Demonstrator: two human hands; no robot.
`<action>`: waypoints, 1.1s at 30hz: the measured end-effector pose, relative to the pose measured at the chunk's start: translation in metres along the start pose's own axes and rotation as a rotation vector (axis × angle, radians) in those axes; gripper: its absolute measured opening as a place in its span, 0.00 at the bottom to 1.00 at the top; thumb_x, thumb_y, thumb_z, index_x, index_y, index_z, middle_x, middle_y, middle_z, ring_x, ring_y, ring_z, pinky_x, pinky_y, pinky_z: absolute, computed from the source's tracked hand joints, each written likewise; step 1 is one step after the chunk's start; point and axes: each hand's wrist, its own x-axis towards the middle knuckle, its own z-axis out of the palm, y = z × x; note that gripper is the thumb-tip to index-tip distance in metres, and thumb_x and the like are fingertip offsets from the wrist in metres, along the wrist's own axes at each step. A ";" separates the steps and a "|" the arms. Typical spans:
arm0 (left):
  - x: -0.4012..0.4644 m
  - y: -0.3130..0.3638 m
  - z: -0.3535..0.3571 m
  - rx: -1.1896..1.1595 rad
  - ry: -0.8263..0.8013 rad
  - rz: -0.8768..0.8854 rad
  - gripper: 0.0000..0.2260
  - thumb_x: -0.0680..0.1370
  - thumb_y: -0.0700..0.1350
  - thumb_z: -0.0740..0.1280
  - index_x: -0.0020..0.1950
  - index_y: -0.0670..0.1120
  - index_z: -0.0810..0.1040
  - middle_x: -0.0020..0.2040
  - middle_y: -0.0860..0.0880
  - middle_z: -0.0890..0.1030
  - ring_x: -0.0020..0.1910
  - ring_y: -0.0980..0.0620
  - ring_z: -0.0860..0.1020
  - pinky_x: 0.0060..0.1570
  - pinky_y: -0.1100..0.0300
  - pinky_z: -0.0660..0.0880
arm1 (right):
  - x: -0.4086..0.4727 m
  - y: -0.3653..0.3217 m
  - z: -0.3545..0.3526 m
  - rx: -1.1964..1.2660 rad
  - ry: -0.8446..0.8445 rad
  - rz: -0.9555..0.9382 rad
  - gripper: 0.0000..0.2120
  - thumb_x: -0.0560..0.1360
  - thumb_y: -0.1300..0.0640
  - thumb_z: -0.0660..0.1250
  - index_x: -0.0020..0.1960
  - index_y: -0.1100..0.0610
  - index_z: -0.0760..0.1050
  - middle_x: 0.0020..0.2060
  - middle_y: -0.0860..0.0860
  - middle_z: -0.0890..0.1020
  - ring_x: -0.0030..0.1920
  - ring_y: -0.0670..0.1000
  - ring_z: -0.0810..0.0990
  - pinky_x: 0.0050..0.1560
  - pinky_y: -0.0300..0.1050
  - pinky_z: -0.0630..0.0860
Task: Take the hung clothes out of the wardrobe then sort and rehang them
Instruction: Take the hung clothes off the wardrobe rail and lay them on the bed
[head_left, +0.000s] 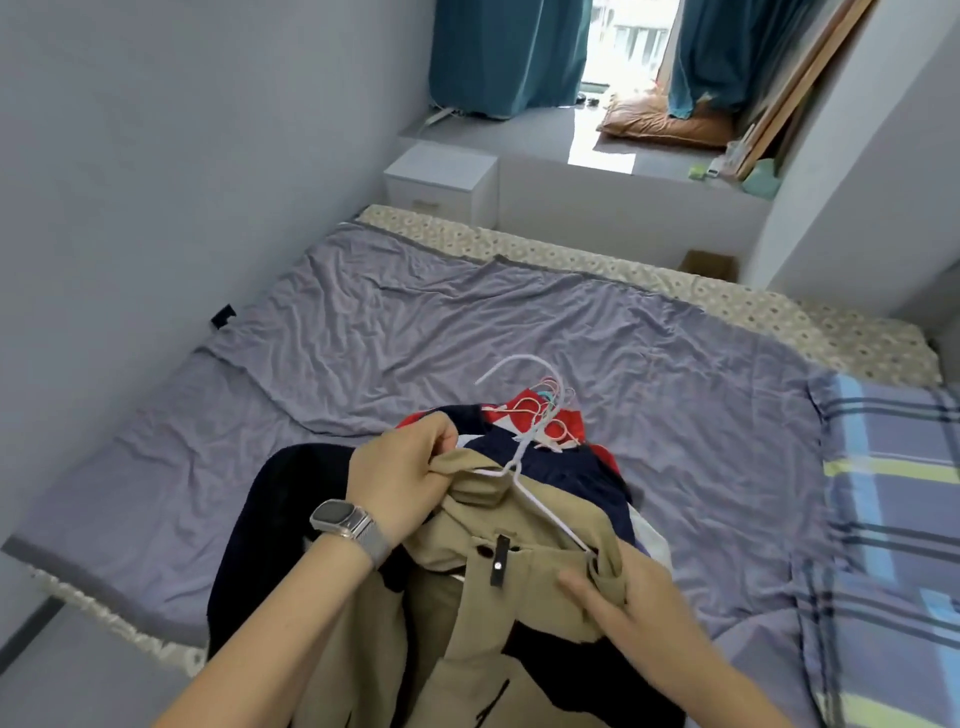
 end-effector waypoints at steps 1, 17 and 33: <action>0.008 0.007 0.001 -0.001 -0.010 0.019 0.09 0.67 0.58 0.55 0.36 0.53 0.64 0.32 0.53 0.74 0.35 0.51 0.72 0.30 0.61 0.62 | 0.007 0.005 -0.003 -0.019 0.090 -0.002 0.07 0.73 0.42 0.67 0.39 0.33 0.71 0.34 0.38 0.78 0.35 0.40 0.76 0.37 0.30 0.68; -0.045 -0.078 0.040 0.029 0.096 -0.099 0.14 0.73 0.56 0.57 0.50 0.51 0.77 0.48 0.55 0.78 0.48 0.52 0.78 0.47 0.54 0.75 | 0.182 0.133 0.047 -0.941 -0.378 0.455 0.33 0.73 0.54 0.60 0.76 0.50 0.54 0.70 0.58 0.65 0.70 0.62 0.64 0.69 0.61 0.60; -0.379 -0.177 -0.096 0.115 0.216 -0.797 0.11 0.76 0.55 0.63 0.58 0.60 0.71 0.47 0.57 0.76 0.39 0.58 0.75 0.38 0.62 0.73 | 0.016 -0.157 0.316 -0.442 -0.886 -0.312 0.20 0.77 0.59 0.60 0.68 0.59 0.69 0.63 0.56 0.75 0.63 0.54 0.73 0.60 0.41 0.67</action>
